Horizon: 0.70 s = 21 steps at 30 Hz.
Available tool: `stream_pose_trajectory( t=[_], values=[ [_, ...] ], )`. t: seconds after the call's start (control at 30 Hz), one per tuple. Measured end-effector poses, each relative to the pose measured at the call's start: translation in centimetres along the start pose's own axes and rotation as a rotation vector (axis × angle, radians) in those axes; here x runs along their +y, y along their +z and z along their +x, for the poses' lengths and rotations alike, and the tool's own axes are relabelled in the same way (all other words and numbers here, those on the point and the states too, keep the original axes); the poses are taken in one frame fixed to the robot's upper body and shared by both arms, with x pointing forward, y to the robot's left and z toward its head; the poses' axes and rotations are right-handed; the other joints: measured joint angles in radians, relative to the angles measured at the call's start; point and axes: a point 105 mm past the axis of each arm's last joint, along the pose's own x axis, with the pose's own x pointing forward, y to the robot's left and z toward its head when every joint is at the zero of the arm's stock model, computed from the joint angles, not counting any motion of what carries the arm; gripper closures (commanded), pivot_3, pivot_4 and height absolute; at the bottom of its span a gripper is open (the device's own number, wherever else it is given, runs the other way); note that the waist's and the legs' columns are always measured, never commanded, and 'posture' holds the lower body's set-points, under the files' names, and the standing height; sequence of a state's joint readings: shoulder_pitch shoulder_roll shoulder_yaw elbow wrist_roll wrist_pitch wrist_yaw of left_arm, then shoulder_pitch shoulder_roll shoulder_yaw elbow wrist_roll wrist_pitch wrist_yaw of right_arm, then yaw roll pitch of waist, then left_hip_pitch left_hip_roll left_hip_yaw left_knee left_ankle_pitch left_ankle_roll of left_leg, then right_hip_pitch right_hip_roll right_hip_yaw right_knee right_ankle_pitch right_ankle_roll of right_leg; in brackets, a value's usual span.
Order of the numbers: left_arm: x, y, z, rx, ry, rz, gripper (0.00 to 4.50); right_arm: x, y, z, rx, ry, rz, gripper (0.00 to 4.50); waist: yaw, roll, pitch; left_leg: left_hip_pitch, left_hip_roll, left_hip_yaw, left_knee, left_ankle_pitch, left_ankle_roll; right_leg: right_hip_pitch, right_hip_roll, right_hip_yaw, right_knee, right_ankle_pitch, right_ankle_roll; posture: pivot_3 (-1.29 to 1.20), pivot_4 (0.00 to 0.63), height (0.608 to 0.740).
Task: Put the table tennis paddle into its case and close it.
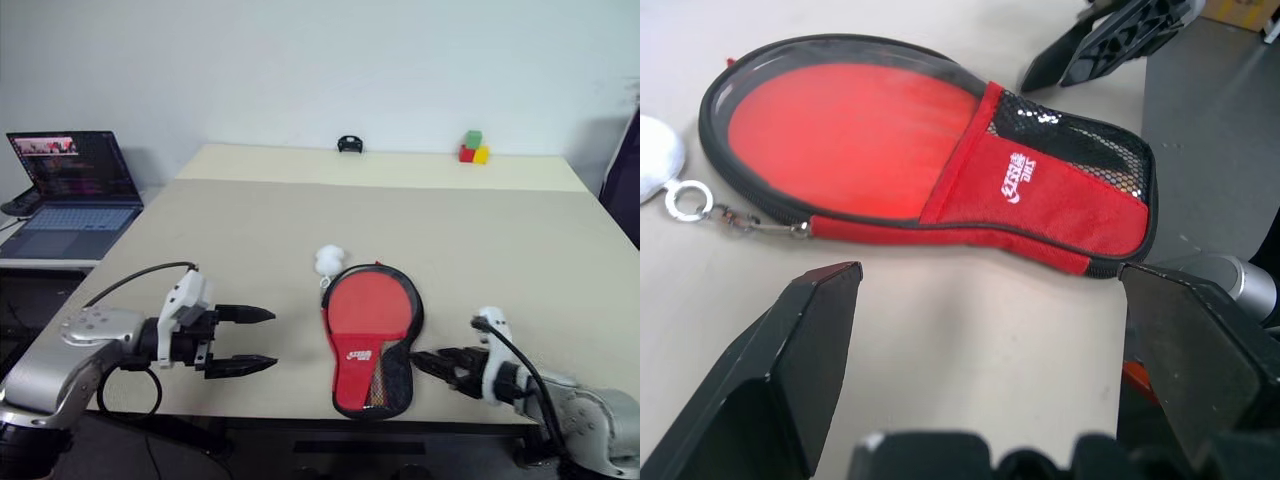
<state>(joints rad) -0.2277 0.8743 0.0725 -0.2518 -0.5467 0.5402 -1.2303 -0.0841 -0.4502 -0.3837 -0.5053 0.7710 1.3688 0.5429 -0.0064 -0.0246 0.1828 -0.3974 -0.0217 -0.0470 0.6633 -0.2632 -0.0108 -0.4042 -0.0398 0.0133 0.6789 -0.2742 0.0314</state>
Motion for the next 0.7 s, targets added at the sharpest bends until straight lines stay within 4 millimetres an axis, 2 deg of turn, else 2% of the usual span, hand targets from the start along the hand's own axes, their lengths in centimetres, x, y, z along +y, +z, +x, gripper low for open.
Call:
stream_pose_trajectory(
  t=[0.17,0.33,0.43,0.57,0.63,0.7],
  values=[
    [0.6,0.4,0.2,-0.029,0.022,0.011,0.00,1.9,2.0,0.0,-0.065,0.101,-0.134,0.02,-0.025,0.000,0.000,0.002,0.002,0.000,-0.001,0.000,0.000,0.000,0.002,0.001,0.002,0.000,0.000,0.00,0.150,0.740],
    [1.7,0.7,0.5,-0.066,0.088,0.006,0.00,4.6,6.5,0.5,-0.180,0.201,-0.315,0.02,-0.025,0.000,0.000,0.001,0.002,0.000,0.000,0.000,0.000,0.000,0.002,0.000,0.001,0.000,-0.001,0.00,0.150,0.740],
    [2.4,0.5,0.5,-0.073,0.143,-0.004,0.00,5.8,7.1,1.0,-0.159,0.237,-0.435,0.02,-0.023,0.001,0.000,-0.001,0.001,0.000,0.000,0.000,0.000,-0.001,0.001,0.000,0.000,0.000,-0.001,0.00,0.150,0.740],
    [5.1,0.7,0.3,-0.086,0.306,0.019,0.00,7.9,7.5,3.1,-0.135,0.304,-0.589,0.02,-0.019,0.000,0.001,-0.002,0.000,-0.001,0.000,0.000,0.000,-0.002,0.000,-0.001,0.000,0.000,0.000,0.00,0.150,0.740],
    [6.6,0.6,-0.1,-0.082,0.405,0.027,0.00,8.1,7.2,4.6,-0.112,0.319,-0.622,0.02,-0.019,0.000,0.001,-0.002,0.000,-0.001,0.000,0.000,0.000,-0.002,0.000,0.000,0.000,0.000,0.000,0.00,0.150,0.740],
    [7.6,0.6,-0.3,-0.089,0.471,0.022,0.00,7.5,6.9,6.4,-0.088,0.295,-0.646,0.02,-0.020,0.000,0.001,-0.002,-0.001,0.000,0.000,0.000,0.000,-0.002,-0.001,0.000,0.000,0.000,0.000,0.00,0.150,0.740]
  ],
)
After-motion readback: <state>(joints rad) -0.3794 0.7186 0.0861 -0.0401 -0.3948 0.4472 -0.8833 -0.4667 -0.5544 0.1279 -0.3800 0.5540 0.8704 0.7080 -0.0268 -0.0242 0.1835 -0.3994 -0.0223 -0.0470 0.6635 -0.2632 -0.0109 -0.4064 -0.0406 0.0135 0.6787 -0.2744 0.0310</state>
